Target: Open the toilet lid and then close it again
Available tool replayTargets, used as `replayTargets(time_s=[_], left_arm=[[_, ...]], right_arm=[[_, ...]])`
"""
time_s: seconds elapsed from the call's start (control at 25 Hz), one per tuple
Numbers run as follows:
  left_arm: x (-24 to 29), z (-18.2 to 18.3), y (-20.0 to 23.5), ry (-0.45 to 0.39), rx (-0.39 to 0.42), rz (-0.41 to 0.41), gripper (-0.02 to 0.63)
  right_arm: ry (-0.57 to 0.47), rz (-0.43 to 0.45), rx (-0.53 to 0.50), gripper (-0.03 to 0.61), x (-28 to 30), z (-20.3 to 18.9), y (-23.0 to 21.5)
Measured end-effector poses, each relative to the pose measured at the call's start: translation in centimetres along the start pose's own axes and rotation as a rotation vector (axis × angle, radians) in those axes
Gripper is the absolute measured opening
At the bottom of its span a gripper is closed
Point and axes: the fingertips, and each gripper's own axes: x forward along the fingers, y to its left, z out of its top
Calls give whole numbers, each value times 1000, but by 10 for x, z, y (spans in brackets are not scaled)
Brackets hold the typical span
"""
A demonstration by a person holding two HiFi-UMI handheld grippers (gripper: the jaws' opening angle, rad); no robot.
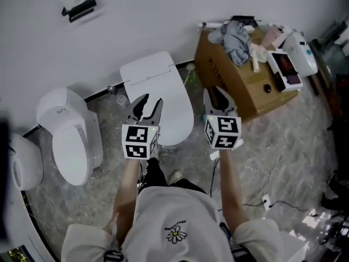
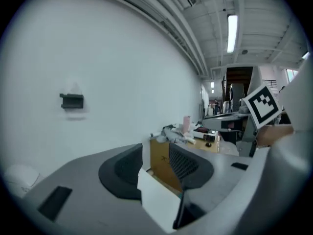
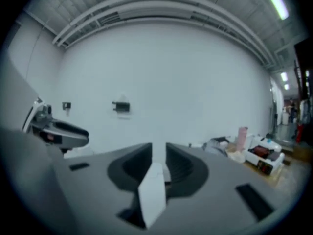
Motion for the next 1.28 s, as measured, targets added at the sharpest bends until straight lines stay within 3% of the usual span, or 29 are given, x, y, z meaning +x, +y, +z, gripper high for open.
replayTargets(time_s=[0.2, 0.32, 0.4, 0.64, 0.88, 1.28], left_arm=[[-57, 85, -27, -256, 6, 40, 187], [-86, 115, -43, -358, 46, 58, 59], [-99, 126, -57, -400, 64, 63, 28], [-112, 133, -84, -420, 57, 11, 26], [-117, 131, -91, -420, 53, -1, 26], [-119, 133, -103, -436, 77, 1, 25]], right_arm=[[-221, -27, 0, 52, -76, 64, 34], [-302, -39, -14, 48, -110, 85, 48], [-343, -55, -8, 44, -128, 94, 51], [-381, -63, -19, 32, -153, 99, 55], [-375, -27, 16, 29, -164, 90, 64], [-369, -51, -10, 29, -173, 86, 56]])
